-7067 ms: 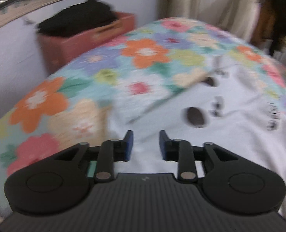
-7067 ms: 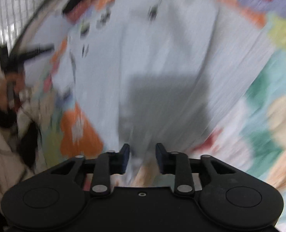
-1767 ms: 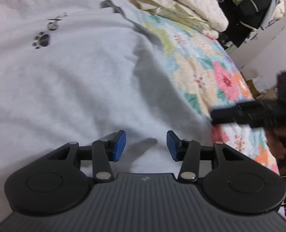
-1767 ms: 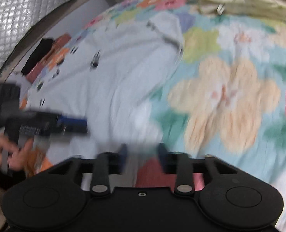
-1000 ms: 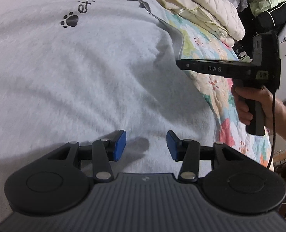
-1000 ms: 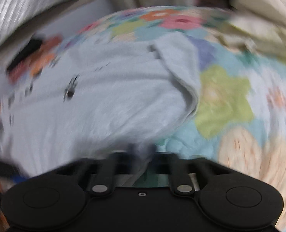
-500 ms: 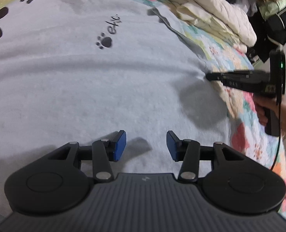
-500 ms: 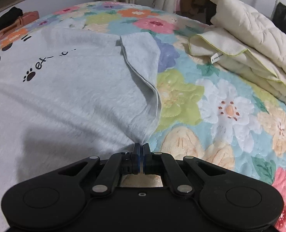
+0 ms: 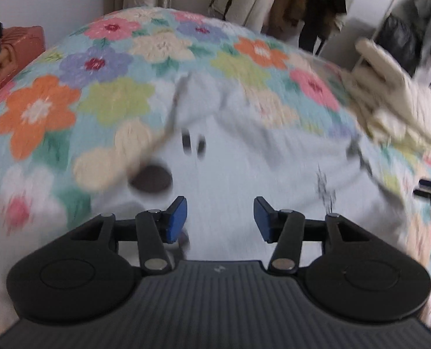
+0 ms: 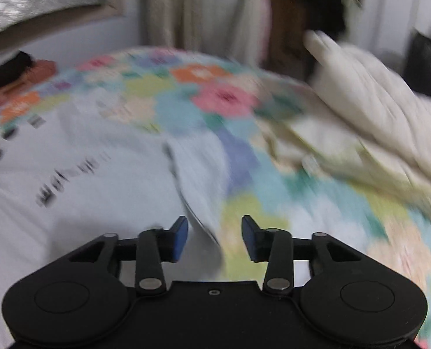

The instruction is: Fold clothes

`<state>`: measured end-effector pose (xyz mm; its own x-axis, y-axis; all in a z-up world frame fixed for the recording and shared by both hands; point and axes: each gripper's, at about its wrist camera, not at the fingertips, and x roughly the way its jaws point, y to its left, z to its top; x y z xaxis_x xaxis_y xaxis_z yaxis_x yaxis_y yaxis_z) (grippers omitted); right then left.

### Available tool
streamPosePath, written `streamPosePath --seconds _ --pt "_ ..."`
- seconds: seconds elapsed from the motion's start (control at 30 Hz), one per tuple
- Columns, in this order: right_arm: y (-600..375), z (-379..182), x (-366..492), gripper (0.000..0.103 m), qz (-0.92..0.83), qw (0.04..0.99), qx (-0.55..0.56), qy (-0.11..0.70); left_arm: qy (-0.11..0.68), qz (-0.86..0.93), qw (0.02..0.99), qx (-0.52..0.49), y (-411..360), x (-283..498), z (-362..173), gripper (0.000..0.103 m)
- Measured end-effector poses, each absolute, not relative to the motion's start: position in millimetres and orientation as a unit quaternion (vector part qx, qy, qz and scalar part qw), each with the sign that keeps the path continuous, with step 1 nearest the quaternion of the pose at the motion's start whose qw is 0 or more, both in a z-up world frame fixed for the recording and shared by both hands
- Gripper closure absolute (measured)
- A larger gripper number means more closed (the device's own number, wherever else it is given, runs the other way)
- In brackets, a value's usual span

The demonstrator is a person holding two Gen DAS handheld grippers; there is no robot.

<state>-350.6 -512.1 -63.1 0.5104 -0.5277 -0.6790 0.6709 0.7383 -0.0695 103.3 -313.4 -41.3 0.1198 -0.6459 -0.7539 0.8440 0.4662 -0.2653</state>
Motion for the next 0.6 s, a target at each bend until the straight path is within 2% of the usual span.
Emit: streamPosePath --seconds 0.1,0.23,0.43,0.6 --pt "-516 -60 -322 0.049 -0.311 0.882 0.083 0.345 0.443 -0.478 0.74 0.162 -358 126 -51 0.054" --pt "-521 -65 -293 0.048 -0.286 0.892 0.067 0.343 0.416 -0.473 0.751 0.201 -406 151 -54 0.053" --pt "-548 -83 -267 0.047 -0.28 0.887 0.068 0.361 0.425 -0.466 0.757 0.171 -455 207 -62 0.053" --pt "-575 -99 -256 0.047 -0.292 0.874 0.077 0.382 0.492 -0.478 0.717 0.123 -481 236 -98 0.052"
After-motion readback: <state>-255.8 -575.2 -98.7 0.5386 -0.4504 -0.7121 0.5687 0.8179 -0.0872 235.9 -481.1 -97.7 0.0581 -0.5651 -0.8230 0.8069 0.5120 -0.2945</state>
